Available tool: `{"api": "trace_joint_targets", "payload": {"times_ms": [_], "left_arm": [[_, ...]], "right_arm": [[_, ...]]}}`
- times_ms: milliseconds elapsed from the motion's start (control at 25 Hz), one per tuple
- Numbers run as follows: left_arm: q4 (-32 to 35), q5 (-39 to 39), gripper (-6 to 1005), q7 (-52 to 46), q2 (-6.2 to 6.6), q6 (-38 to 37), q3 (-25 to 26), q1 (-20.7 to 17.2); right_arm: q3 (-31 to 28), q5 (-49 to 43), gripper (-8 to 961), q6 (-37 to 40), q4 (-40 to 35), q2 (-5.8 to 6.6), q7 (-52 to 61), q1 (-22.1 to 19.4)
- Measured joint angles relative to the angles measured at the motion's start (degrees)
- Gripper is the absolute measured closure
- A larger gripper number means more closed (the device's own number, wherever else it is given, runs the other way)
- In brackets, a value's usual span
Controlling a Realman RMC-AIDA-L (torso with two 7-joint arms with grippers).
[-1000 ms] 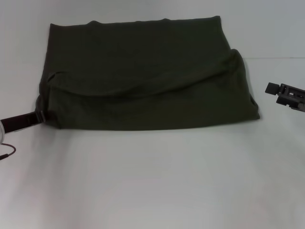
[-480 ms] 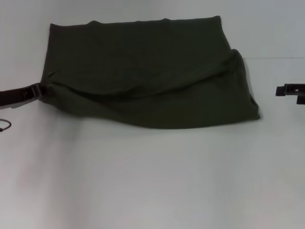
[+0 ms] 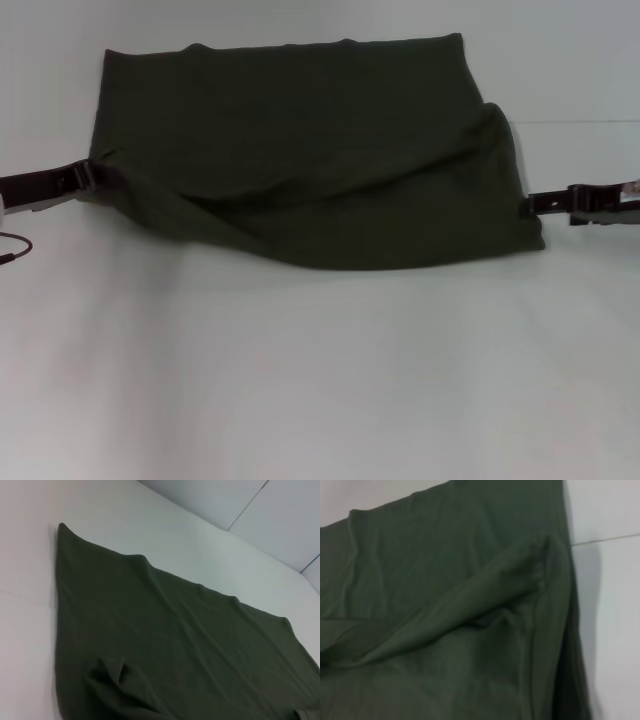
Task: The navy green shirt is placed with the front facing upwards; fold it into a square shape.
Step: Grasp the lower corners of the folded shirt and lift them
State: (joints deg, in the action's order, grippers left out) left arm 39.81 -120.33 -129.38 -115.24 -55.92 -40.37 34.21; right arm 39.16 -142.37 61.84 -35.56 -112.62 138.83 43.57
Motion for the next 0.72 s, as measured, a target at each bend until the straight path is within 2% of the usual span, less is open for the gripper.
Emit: {"api": "trace_joint_targets", "payload": {"times_ms": [360,560,720], "left_arm": [[0.0,0.0,967,0.3,-0.36,1.4,-0.4,0.2],[-0.3,0.0,967,0.3,-0.51,2.0,-0.7,0.2],[-0.3,0.1,967,0.4,-0.51,2.1,-0.6,0.1]], "right_arm": [[0.6,0.2,141,-5.5,4.7,-1.34,-0.5,1.9],[3.0,0.1,153,-8.1,5.0,-2.81,-0.5,2.7],[4.3,0.0,163,-7.9,5.1,-3.08,0.0,3.3]]}}
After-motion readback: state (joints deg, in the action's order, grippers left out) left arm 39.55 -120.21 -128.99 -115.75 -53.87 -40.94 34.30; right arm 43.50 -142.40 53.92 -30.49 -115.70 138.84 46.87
